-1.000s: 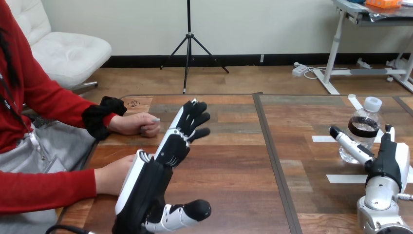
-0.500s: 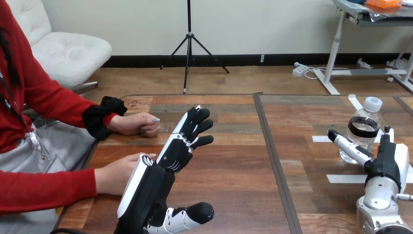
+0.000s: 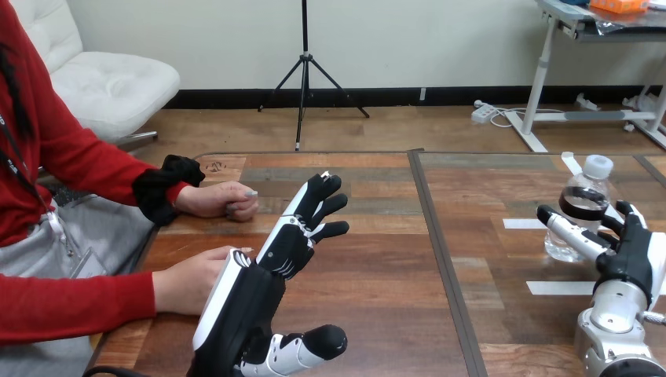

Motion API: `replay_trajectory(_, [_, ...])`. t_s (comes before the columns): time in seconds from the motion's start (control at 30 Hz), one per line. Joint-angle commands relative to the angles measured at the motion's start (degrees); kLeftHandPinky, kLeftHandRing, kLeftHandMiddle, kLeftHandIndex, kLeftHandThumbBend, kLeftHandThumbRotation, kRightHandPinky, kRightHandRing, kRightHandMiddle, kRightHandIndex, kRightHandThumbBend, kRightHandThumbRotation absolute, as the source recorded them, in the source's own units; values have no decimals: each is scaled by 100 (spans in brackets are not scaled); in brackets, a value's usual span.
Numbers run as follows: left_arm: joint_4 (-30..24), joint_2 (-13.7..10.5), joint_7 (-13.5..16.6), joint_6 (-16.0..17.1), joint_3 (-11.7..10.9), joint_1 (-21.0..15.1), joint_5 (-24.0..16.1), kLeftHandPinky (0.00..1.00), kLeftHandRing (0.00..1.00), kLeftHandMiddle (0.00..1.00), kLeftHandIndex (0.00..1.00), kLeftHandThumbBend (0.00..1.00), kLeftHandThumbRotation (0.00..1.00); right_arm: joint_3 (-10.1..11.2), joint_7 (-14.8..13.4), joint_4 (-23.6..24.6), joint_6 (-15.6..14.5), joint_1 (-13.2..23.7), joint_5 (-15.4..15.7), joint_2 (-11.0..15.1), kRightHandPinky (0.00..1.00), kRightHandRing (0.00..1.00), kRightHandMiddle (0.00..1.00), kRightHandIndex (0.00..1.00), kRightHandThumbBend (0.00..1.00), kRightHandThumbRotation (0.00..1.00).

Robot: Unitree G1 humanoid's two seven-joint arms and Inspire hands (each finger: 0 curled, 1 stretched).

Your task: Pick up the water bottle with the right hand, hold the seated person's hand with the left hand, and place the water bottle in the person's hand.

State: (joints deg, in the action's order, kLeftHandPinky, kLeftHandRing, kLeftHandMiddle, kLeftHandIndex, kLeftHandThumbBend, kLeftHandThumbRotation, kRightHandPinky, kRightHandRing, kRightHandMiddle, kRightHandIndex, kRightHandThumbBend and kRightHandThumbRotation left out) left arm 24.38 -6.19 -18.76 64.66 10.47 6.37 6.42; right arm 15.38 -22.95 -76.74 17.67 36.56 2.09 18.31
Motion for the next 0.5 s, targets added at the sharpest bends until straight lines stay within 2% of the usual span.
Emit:
replay_trajectory(0.0, [-326,17,-22,-12,29,-199,100,83,92,96,96,86,72,77,-11,50,165,590,-61,-12,51,57,59,59,100,1])
replay_trajectory(0.17, [-302,47,-17,-16,23,-220,79,83,92,96,96,86,72,101,15,47,124,607,-61,-6,46,51,52,51,100,0])
replay_trajectory(0.47, [-305,70,-17,-55,24,-242,36,82,91,95,96,86,72,85,85,41,31,626,-34,18,41,46,48,46,100,0])
